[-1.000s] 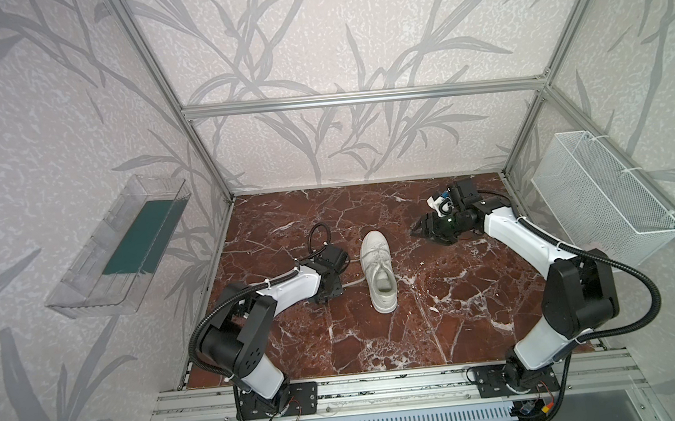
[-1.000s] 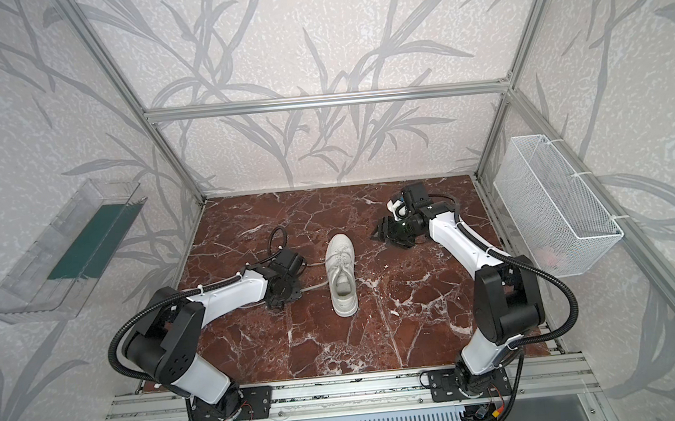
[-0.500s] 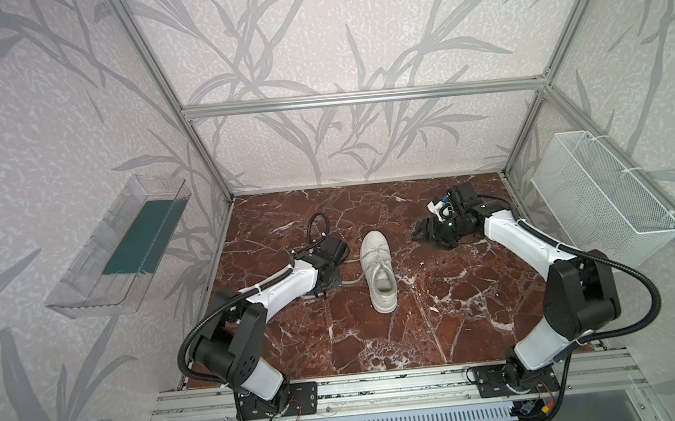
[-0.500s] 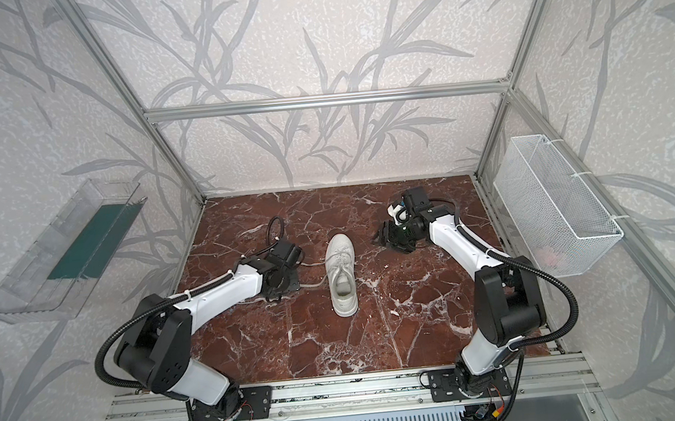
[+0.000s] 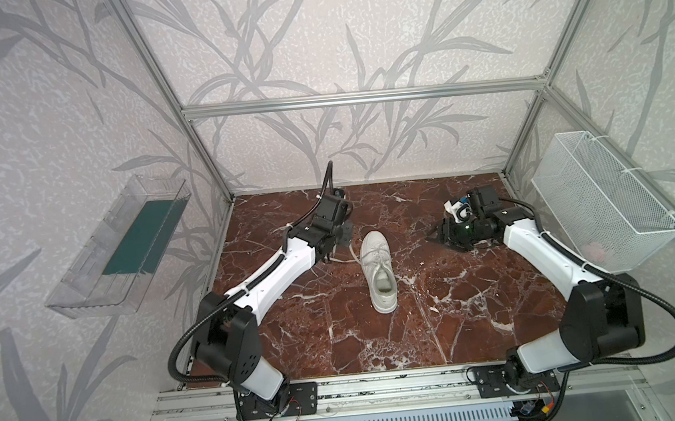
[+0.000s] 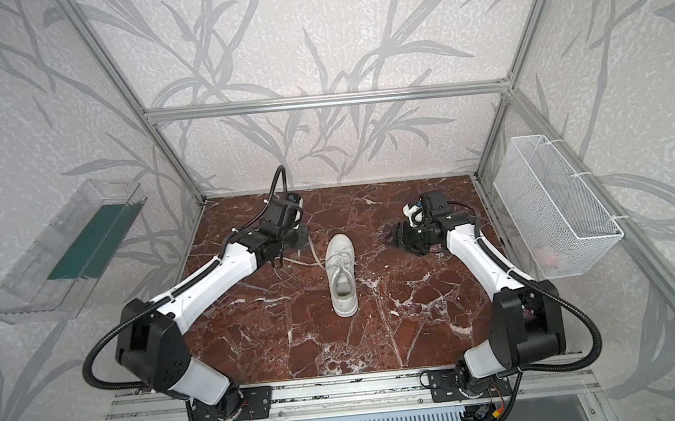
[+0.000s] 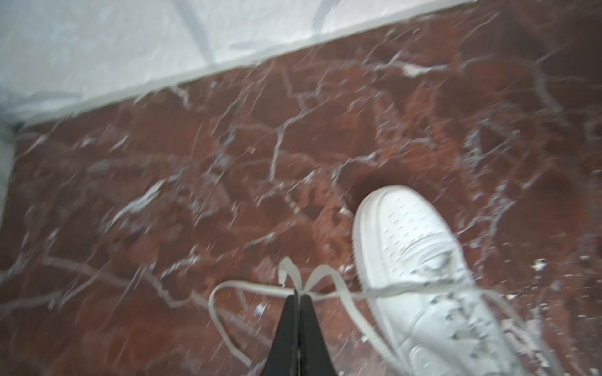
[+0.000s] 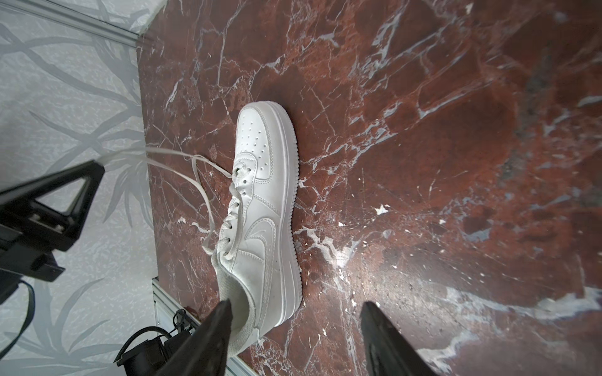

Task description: Tie the shoes

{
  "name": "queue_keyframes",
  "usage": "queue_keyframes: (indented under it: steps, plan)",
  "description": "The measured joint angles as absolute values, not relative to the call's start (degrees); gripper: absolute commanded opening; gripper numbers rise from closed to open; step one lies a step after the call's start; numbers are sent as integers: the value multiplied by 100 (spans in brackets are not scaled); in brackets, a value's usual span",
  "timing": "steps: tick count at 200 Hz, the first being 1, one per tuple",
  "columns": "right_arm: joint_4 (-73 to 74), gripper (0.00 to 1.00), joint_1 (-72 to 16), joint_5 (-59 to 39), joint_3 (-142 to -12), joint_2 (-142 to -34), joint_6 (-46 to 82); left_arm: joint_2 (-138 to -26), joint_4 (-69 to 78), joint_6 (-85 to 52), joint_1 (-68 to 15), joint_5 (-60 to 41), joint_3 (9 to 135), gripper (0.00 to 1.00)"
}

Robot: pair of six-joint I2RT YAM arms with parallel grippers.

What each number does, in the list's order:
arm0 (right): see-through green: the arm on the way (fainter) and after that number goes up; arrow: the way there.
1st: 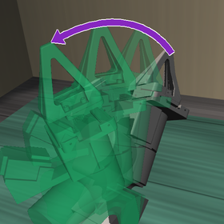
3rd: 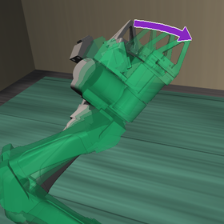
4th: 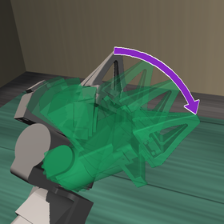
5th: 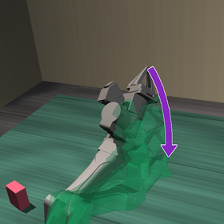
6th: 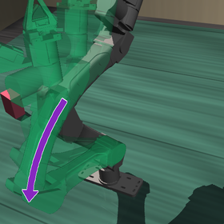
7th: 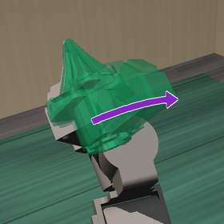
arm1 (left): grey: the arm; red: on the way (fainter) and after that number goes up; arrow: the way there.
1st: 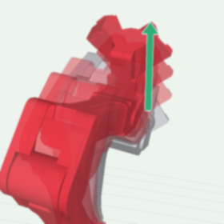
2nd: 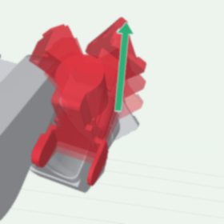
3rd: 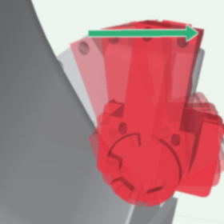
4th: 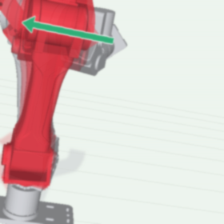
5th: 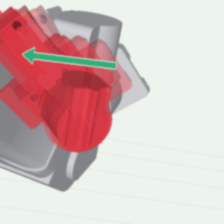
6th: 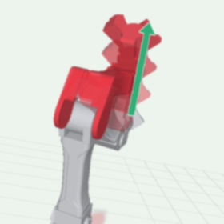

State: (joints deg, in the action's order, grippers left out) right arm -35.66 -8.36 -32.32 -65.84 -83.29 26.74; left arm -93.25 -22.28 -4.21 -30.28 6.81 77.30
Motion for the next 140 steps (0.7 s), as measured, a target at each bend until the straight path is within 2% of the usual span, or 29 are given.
queue_keyframes:
  steps: [38, 66, 75, 79, 87, 95, 108, 140]
  plan:
    - [-3732, 64, -456, -3131, -6195, -7585, 2598, -10405, -1638, 829, -3459, -1026, 8866, 0]
    - [-3774, 64, -196, -2998, -5767, -7024, 2611, -10790, -1413, 1260, -3907, -1962, 9004, 5]
    - [-3800, 64, -132, -2965, -5708, -6919, 2609, -10884, -1369, 1356, -4049, -2202, 9000, 11]
    - [-3813, 64, -113, -2956, -5699, -6890, 2609, -10912, -1352, 1369, -4091, -2279, 8997, 21]
    - [-3820, 64, -91, -2943, -5699, -6866, 2606, -10975, -1293, 1411, -4169, -2418, 8982, 50]
    - [-3820, 64, -71, -2941, -5701, -6862, 2600, -11026, -1219, 1448, -4219, -2512, 8956, 64]
    - [-3833, 64, -43, -2941, -5701, -6871, 2587, -11104, -1164, 1455, -4244, -2611, 8947, 69]
    - [-3846, 65, -36, -2941, -5710, -6938, 2576, -11290, -1219, 1452, -4244, -2663, 9037, 72]
